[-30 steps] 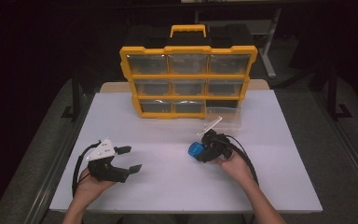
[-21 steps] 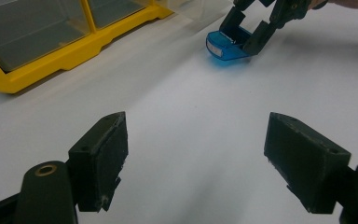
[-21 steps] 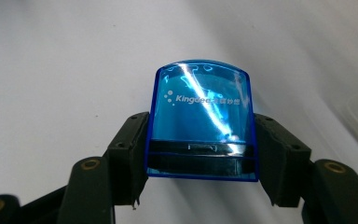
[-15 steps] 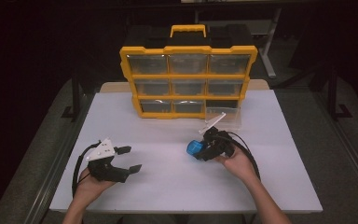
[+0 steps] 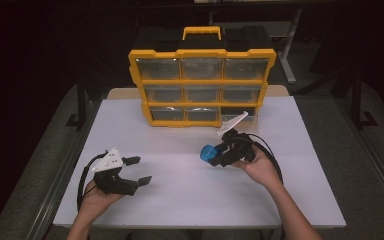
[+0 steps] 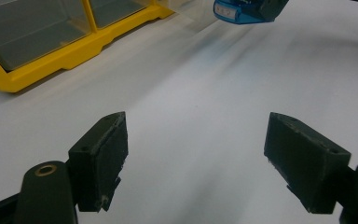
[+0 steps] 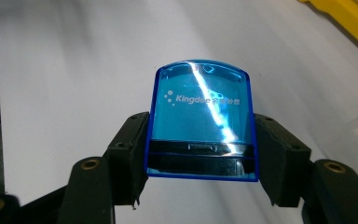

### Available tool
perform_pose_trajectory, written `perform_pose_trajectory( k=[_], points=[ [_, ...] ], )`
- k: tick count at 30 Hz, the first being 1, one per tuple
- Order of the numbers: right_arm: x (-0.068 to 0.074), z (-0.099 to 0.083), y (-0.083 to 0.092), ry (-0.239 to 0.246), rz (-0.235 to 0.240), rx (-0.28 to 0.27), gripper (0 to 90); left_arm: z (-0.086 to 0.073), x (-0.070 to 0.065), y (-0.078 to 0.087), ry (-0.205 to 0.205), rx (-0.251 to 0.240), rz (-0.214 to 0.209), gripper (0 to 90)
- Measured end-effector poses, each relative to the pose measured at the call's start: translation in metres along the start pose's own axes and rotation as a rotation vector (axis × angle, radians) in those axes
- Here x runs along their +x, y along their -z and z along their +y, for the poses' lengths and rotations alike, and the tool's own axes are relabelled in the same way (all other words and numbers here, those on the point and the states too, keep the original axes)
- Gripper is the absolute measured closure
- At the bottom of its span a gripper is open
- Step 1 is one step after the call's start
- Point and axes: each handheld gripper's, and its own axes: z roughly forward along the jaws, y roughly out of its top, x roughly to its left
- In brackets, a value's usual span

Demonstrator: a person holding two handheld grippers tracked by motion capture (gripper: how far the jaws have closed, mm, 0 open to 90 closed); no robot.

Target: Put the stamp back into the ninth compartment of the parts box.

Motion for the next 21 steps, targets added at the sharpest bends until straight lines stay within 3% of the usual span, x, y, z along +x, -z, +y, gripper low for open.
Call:
perform_pose_trajectory(
  k=[10,21],
  points=[
    [-0.002,0.009,0.014,0.001,0.027,-0.021,39.7,0.000,0.000,0.000,0.000,0.000,0.000,21.4],
    [-0.005,0.022,0.030,0.025,0.022,-0.037,39.7,0.001,0.001,0.001,-0.007,0.012,0.001,21.4]
  ],
)
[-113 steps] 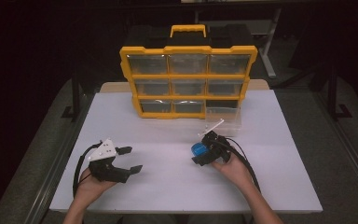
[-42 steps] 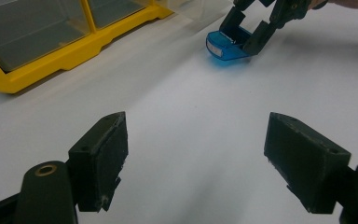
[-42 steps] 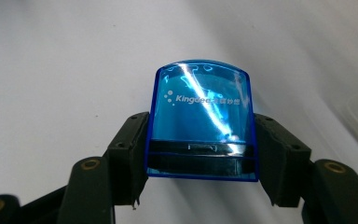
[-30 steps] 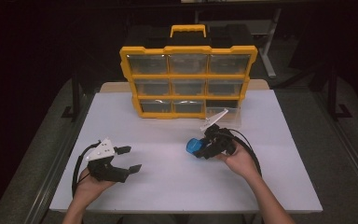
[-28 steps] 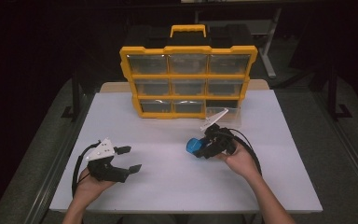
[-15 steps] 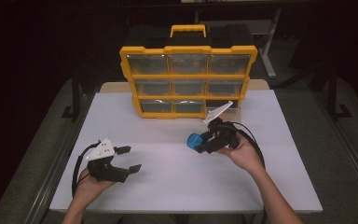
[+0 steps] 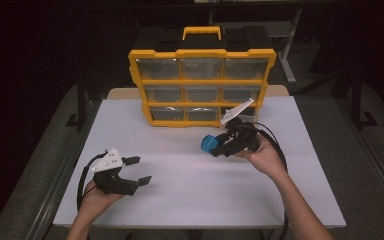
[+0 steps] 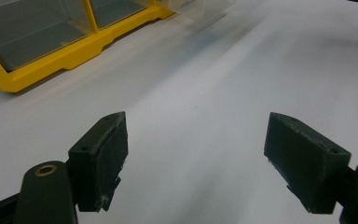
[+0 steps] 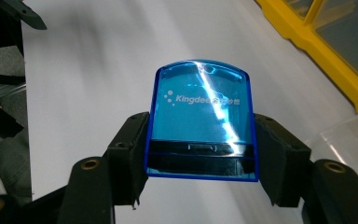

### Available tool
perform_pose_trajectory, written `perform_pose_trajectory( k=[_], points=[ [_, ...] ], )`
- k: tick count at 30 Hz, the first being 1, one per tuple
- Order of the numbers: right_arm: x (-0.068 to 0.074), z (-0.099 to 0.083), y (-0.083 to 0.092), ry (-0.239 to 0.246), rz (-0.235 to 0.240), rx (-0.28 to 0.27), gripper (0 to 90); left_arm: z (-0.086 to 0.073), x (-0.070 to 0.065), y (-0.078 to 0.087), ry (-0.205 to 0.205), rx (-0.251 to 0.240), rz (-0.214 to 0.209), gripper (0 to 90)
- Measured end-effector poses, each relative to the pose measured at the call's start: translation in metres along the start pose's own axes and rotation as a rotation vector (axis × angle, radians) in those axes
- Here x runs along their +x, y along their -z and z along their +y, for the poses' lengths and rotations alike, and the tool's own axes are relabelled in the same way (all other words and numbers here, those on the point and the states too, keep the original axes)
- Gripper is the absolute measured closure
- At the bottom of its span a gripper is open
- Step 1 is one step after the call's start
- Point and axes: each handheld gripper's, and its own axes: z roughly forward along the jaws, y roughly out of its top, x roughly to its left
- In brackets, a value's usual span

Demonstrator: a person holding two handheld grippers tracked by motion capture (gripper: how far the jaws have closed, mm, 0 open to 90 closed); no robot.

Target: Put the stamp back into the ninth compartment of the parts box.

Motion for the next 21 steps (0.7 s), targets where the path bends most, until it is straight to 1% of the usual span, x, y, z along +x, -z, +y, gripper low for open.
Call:
perform_pose_trajectory(
  k=[2,5,10,11,12,13,21],
  points=[
    [0.000,0.001,0.001,-0.004,0.009,-0.006,39.7,0.000,0.000,0.000,-0.008,-0.001,0.001,21.4],
    [-0.004,0.005,0.006,0.030,-0.009,-0.007,39.7,0.000,0.000,0.000,-0.001,-0.005,0.000,21.4],
    [-0.006,0.009,0.012,0.020,-0.003,-0.018,39.7,0.000,0.000,0.000,0.008,-0.015,0.002,21.4],
    [-0.005,0.010,0.014,0.002,0.004,-0.017,39.7,0.000,0.000,0.000,0.010,-0.016,0.002,21.4],
    [-0.005,0.011,0.016,-0.006,0.005,-0.016,39.7,0.000,0.000,0.000,0.010,-0.015,0.002,21.4],
    [-0.007,0.012,0.018,0.006,-0.003,-0.016,39.7,0.000,0.000,0.000,0.009,-0.016,0.002,21.4],
    [-0.010,0.015,0.024,0.009,-0.009,-0.013,39.7,0.000,0.000,0.000,0.012,-0.015,0.002,21.3]
  ],
)
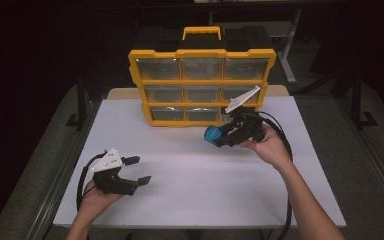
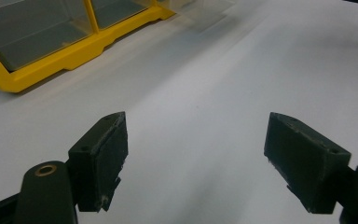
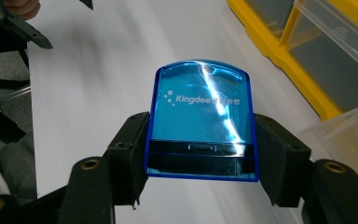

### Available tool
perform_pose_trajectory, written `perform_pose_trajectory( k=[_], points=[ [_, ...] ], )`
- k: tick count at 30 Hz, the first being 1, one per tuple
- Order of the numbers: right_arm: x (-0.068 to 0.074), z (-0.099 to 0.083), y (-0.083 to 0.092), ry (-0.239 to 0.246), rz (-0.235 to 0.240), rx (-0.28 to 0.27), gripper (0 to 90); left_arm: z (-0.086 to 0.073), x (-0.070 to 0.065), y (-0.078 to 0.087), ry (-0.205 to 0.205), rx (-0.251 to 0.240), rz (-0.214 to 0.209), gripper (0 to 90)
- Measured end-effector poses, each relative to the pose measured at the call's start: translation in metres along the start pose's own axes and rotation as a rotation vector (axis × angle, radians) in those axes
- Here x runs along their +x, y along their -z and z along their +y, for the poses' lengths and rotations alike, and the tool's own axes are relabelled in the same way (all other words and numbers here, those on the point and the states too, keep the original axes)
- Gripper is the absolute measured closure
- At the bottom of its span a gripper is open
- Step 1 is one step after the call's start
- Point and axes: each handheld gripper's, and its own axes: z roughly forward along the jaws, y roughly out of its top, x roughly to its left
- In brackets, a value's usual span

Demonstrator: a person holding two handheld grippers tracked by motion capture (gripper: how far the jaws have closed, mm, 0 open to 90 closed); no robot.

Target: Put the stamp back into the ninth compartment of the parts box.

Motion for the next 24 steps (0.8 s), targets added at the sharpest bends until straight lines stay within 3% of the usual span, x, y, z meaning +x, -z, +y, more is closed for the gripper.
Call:
perform_pose_trajectory(
  k=[4,6,24],
  points=[
    [-0.002,0.002,0.004,0.001,-0.001,0.000,39.7,0.000,0.000,0.000,-0.001,0.002,0.000,21.4],
    [-0.005,0.003,0.005,0.031,-0.010,-0.006,39.7,0.000,0.000,0.000,-0.002,0.001,0.000,21.4],
    [-0.016,0.012,0.023,0.027,-0.025,-0.020,39.7,0.000,0.001,0.001,0.000,-0.005,0.001,21.4]
  ],
)
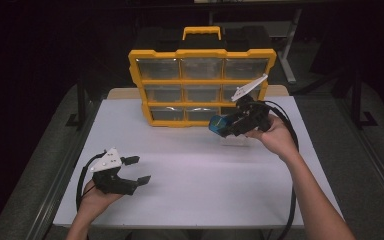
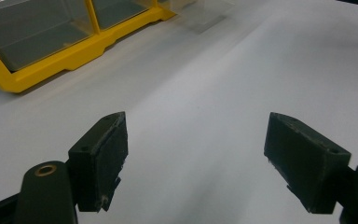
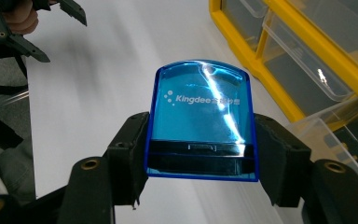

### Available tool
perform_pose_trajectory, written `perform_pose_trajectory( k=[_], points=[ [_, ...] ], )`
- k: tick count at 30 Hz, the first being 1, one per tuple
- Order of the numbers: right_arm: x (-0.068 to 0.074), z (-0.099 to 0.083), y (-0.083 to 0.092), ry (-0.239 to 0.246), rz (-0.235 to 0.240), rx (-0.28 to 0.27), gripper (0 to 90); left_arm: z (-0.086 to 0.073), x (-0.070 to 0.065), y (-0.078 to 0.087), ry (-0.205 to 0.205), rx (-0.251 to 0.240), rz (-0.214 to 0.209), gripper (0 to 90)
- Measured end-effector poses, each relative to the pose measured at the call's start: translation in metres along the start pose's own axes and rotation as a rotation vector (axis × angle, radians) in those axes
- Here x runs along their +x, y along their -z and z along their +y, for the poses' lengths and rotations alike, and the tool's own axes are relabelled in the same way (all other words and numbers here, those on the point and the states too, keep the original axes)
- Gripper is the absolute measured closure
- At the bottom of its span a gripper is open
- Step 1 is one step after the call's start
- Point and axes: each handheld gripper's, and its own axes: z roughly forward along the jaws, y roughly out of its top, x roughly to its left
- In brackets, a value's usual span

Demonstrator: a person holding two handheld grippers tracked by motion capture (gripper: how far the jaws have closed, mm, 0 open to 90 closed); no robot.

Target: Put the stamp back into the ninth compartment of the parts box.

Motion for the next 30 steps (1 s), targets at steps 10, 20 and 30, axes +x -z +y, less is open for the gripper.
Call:
perform_pose_trajectory(
  k=[10,20,30],
  points=[
    [-0.007,0.001,0.011,-0.016,-0.014,-0.009,39.7,0.000,0.000,0.000,0.000,0.001,0.000,21.4],
    [-0.014,-0.001,0.017,-0.024,-0.025,-0.010,39.7,0.000,0.000,0.000,0.001,0.006,-0.001,21.4],
    [-0.020,-0.003,0.021,-0.081,-0.027,-0.001,39.7,0.000,0.000,0.000,-0.001,0.003,-0.001,21.4]
  ],
)
